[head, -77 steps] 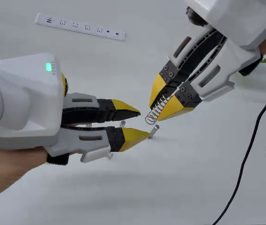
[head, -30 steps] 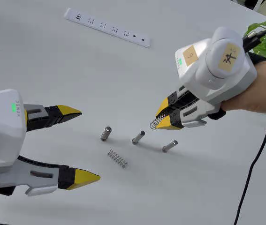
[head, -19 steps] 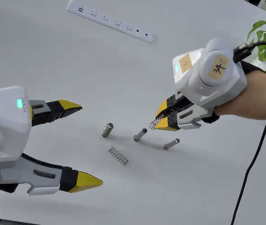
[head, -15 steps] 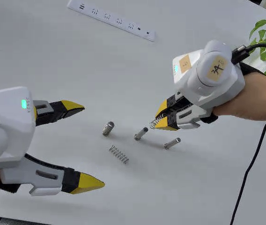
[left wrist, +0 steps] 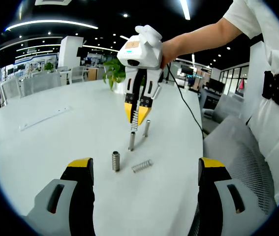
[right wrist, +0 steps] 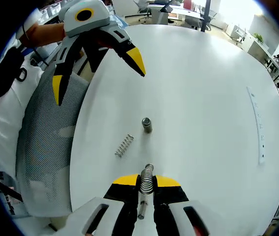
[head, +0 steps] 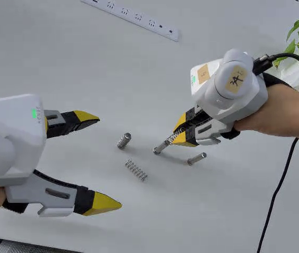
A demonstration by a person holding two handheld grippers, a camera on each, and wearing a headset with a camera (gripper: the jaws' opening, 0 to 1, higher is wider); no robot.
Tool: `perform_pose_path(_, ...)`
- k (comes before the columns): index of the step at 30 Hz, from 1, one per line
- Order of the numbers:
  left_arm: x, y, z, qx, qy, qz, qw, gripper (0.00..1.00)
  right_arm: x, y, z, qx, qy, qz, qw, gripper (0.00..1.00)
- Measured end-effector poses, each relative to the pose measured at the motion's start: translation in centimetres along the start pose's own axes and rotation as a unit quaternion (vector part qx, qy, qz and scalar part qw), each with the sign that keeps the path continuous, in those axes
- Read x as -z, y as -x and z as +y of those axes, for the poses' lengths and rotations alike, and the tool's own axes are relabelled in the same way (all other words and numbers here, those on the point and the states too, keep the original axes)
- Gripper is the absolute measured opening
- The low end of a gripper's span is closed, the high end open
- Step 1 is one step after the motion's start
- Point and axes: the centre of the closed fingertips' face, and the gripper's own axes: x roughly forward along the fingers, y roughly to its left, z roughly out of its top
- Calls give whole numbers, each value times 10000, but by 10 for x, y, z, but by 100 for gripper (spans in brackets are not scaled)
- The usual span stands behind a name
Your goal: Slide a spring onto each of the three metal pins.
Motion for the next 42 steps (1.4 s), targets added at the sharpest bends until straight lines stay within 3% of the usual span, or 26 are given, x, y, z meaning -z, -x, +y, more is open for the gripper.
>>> perform_pose_path(42, -3, -3, 2, 57, 156, -121, 9998, 84, 4, -17, -12, -49, 21, 68, 10000, 7)
